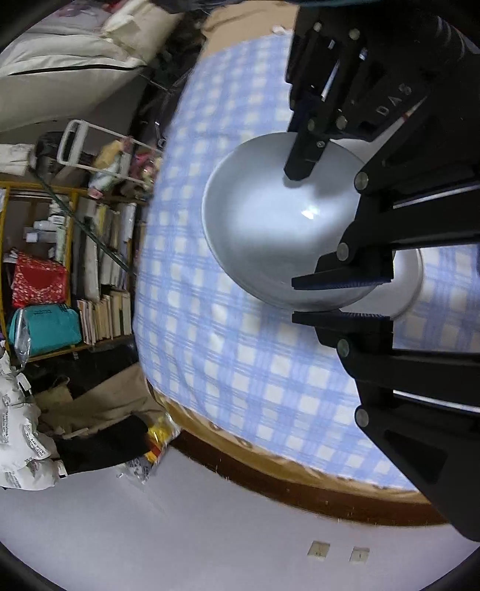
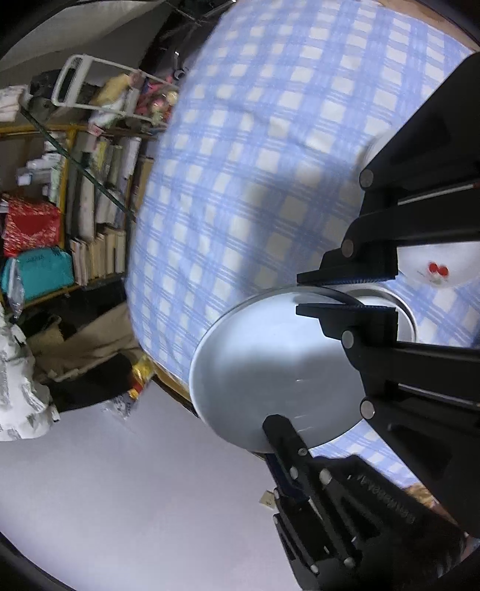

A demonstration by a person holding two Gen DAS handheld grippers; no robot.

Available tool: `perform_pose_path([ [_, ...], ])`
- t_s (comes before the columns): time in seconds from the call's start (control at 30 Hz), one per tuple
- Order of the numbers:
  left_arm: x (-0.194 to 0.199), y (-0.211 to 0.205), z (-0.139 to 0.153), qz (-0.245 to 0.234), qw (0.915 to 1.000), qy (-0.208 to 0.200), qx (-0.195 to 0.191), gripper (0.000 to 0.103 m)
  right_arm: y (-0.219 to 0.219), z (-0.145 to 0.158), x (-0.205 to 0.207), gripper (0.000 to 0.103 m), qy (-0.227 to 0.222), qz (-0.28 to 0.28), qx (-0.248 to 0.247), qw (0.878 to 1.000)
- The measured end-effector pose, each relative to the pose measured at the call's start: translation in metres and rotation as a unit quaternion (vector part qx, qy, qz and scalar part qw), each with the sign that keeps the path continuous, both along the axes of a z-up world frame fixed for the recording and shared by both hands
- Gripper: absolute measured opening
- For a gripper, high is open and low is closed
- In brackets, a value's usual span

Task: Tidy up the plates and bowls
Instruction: 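Carry the red-patterned bowl with both grippers over the nested white bowls, then lower the red-patterned bowl into the white bowls and open both grippers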

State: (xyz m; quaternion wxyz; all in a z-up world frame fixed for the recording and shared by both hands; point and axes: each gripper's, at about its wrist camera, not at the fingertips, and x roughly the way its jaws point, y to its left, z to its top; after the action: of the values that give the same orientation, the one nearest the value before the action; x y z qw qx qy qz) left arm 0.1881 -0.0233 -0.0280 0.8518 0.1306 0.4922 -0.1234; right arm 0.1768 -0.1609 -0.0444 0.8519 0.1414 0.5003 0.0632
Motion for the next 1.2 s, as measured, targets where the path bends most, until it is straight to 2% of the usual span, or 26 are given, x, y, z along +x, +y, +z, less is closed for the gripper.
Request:
perform_pose_path([
  [0.3, -0.008, 0.032, -0.032, 0.034, 0.9987, 0.033, -0.019, 0.01, 0.035, -0.036, -0.01, 0.011, 0.029, 0.023, -0.012, 0.999],
  [0.83, -0.01, 0.047, -0.082, 0.052, 0.9946, 0.082, -0.039, 0.01, 0.05, -0.08, -0.008, 0.011, 0.074, 0.039, -0.033, 0.996],
  [1.0, -0.01, 0.047, -0.088, 0.054, 0.9943, 0.086, -0.032, 0.01, 0.053, -0.088, -0.008, 0.011, 0.076, 0.04, -0.039, 0.996],
  [1.2, -0.003, 0.054, -0.107, 0.071, 0.9892, 0.124, -0.034, 0.01, 0.057, -0.09, -0.007, 0.012, 0.071, 0.045, -0.046, 0.995],
])
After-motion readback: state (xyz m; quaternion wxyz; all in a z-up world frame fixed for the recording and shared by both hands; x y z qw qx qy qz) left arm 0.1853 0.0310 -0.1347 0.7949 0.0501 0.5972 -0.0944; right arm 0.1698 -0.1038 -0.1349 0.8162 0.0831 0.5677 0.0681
